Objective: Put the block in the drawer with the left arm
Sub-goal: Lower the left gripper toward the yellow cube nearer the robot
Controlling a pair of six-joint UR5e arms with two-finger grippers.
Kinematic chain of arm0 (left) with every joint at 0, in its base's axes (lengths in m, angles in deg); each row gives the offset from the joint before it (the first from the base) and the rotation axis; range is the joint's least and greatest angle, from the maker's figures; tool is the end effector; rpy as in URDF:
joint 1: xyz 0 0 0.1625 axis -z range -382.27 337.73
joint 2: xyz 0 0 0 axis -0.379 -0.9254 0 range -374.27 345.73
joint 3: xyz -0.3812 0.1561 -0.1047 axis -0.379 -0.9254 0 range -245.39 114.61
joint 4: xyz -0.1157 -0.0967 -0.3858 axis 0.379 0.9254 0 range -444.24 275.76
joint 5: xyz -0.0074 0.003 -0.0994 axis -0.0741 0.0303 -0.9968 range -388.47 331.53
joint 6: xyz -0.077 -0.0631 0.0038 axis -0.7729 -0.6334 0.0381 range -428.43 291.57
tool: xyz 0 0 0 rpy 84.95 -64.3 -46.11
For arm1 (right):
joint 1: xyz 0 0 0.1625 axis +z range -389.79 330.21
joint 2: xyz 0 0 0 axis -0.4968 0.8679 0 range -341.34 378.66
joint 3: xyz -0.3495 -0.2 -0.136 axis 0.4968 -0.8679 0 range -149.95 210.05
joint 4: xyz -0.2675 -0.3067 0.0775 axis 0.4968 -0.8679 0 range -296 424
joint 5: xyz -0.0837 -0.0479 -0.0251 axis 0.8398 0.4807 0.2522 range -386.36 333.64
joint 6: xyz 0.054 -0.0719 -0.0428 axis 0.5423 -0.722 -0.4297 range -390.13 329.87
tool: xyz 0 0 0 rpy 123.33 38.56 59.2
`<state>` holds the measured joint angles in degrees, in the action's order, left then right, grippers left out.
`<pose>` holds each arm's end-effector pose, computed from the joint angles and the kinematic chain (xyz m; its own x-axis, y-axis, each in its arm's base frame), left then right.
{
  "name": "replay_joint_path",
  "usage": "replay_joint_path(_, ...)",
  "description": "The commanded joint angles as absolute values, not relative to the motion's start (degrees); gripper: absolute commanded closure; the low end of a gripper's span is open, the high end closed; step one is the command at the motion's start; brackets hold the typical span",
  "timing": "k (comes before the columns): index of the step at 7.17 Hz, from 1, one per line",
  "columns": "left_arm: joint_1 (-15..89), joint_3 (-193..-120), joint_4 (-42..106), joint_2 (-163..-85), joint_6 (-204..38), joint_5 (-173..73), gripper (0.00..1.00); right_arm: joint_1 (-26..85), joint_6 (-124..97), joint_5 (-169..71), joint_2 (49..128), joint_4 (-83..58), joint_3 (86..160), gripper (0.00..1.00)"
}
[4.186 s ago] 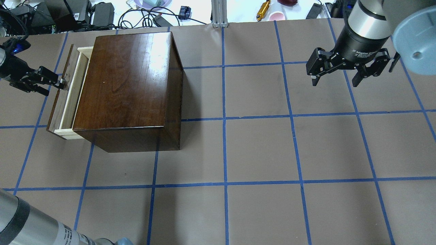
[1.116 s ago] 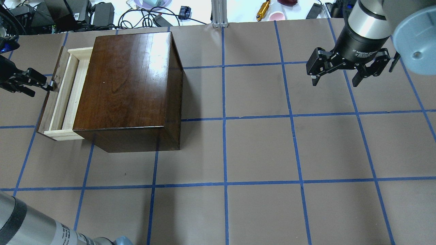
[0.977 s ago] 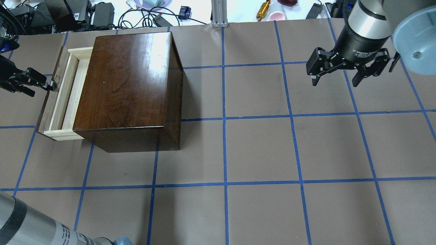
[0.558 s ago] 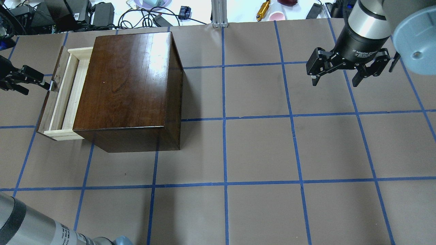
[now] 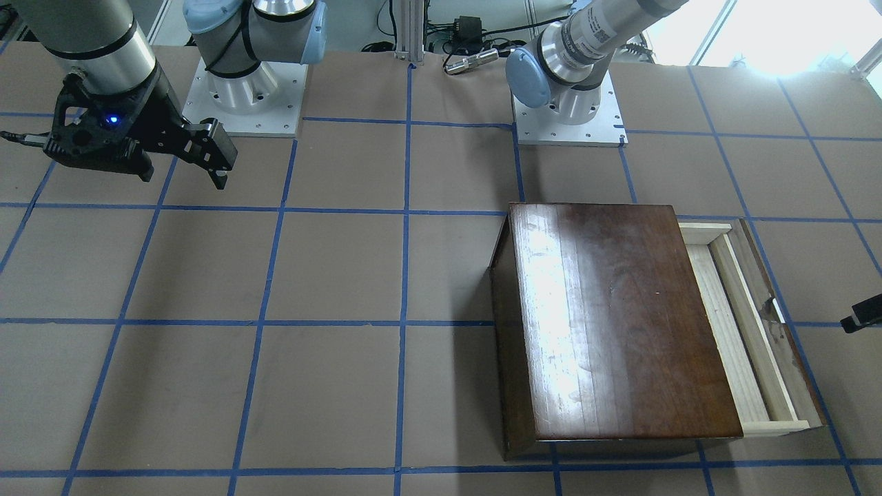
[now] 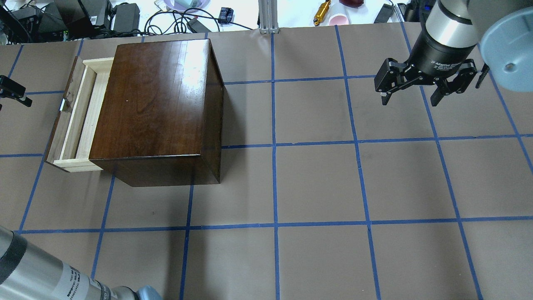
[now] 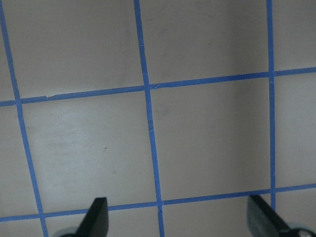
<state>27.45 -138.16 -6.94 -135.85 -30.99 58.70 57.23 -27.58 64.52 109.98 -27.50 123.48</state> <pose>0.3466 -0.6230 0.3250 -0.9971 -0.0500 0.0568 -0.0505 0.9987 -0.0071 0.1065 -0.4870 0.4724 -0.9952 0.0962 0.0158 0.0964 0.9953 0.0099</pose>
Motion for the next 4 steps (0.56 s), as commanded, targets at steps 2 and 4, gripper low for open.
replay_joint_path(2, 23.28, -132.02, -7.08, -141.69, -23.9, 62.67, 0.0, 57.23, -27.58, 64.52, 109.98, -27.5, 123.48, 0.0)
replay_joint_path(4, 18.8, -130.08, -7.25, -143.54, -16.26, 62.76, 0.0, 57.23, -27.58, 64.52, 109.98, -27.5, 123.48, 0.0)
